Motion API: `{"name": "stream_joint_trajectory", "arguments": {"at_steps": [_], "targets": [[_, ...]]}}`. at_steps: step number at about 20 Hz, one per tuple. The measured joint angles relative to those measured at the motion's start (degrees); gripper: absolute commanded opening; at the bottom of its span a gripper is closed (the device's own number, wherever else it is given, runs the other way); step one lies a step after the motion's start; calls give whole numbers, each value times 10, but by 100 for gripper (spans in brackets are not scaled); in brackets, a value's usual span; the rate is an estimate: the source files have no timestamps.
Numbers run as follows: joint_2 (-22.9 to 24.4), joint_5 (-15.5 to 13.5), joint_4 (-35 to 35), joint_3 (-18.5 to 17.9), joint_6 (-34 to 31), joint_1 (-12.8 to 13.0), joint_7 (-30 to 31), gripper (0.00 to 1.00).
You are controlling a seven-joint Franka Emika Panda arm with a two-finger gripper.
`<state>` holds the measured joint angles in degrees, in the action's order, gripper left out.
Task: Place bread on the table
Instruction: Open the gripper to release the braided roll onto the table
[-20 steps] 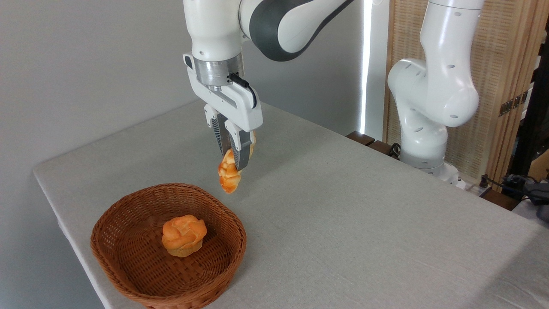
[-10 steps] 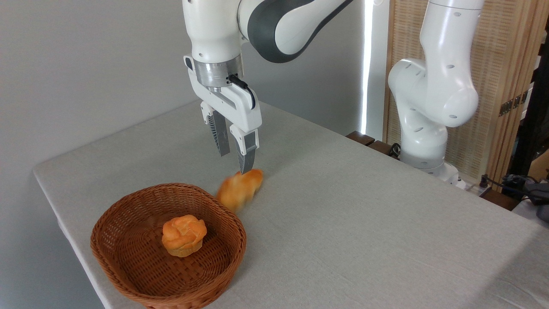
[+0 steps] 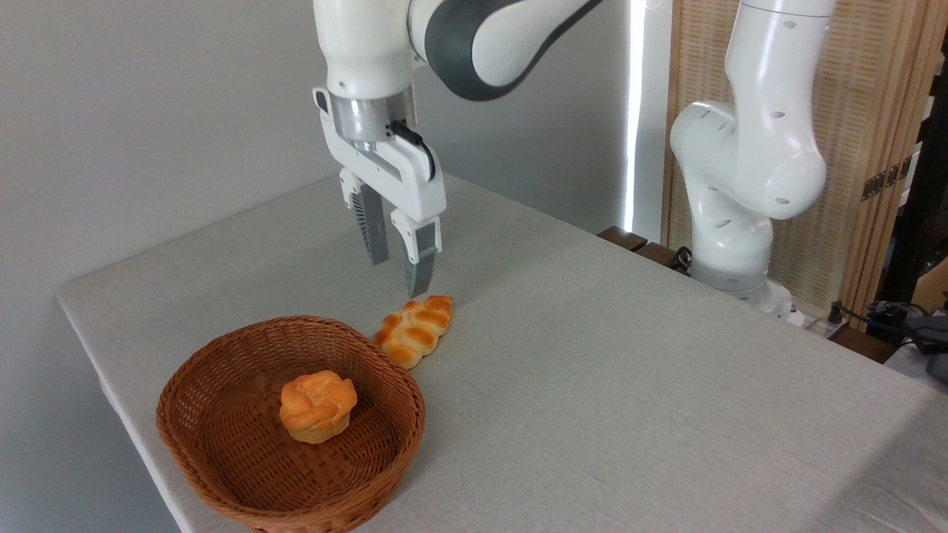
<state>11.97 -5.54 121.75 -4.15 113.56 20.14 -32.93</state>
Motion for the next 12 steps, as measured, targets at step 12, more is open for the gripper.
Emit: {"name": "stream_joint_trajectory", "arguments": {"at_steps": [12], "targets": [[-3, 50, -69, -27, 13, -9, 0, 100]]}}
